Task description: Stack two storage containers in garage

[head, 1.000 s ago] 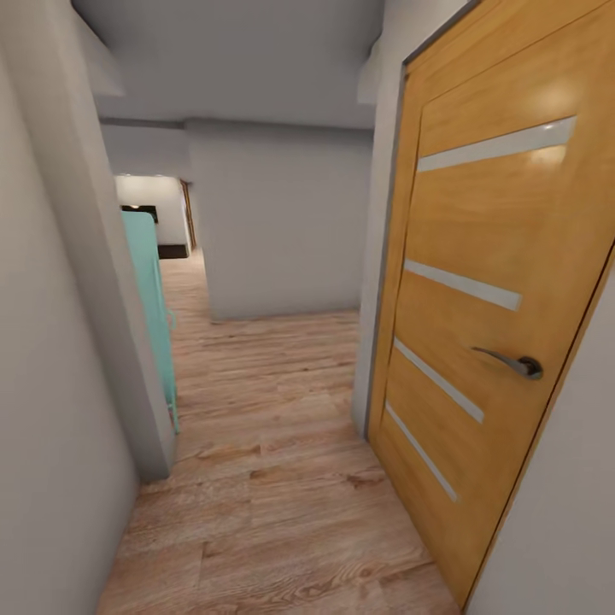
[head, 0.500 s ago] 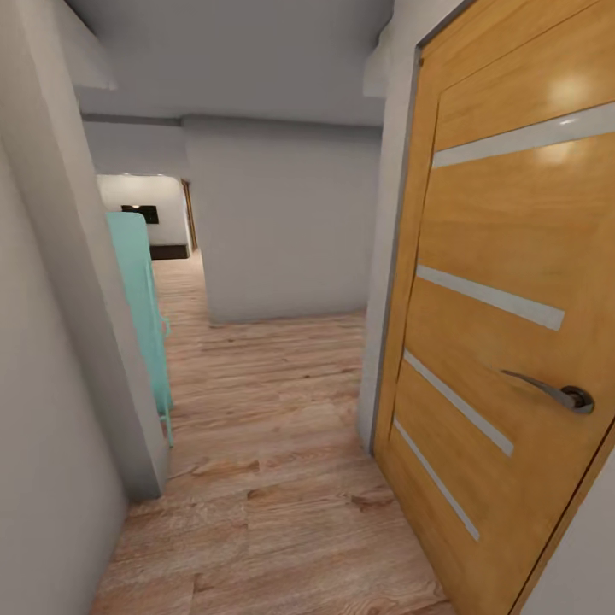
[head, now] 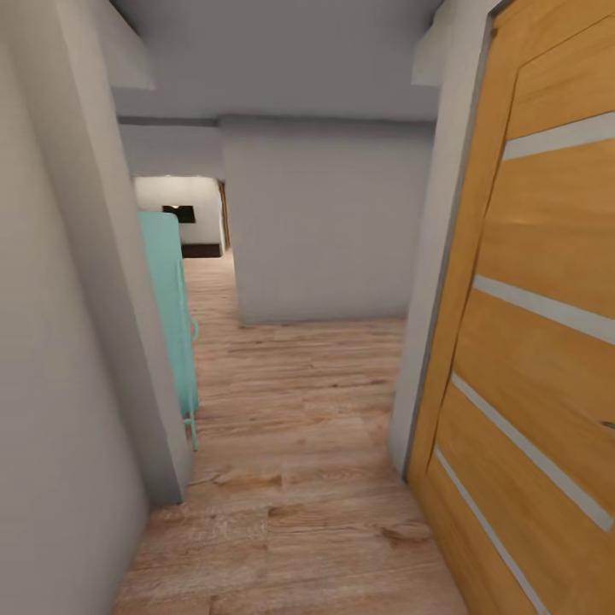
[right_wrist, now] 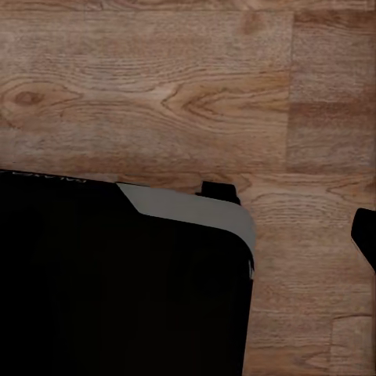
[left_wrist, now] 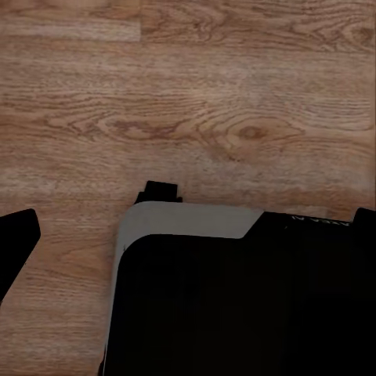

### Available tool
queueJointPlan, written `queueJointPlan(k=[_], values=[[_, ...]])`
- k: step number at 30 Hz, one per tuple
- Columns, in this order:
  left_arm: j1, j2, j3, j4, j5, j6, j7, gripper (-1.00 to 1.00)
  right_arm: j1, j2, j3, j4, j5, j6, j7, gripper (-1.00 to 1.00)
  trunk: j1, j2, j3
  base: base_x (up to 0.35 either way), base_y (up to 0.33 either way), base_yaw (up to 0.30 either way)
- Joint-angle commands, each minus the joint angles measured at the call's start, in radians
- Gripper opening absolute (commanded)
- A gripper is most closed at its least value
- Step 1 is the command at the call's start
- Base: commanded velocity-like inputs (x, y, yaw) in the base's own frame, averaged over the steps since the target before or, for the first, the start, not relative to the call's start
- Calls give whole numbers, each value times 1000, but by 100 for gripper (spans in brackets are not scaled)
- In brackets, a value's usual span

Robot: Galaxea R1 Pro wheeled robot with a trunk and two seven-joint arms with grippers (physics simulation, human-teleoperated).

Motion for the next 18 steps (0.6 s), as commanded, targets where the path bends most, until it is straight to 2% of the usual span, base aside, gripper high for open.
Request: queueJointPlan(k=[1, 18], values=[[-1, 0, 4, 1, 7, -3, -1, 100, -1, 1, 8, 2, -8, -3, 1, 100, 1, -1, -1, 323, 0, 57], [-1, 1, 4, 1, 7, -1, -1, 100, -1, 0, 8, 2, -8, -3, 1, 100, 1, -1, -1, 323, 0, 6]])
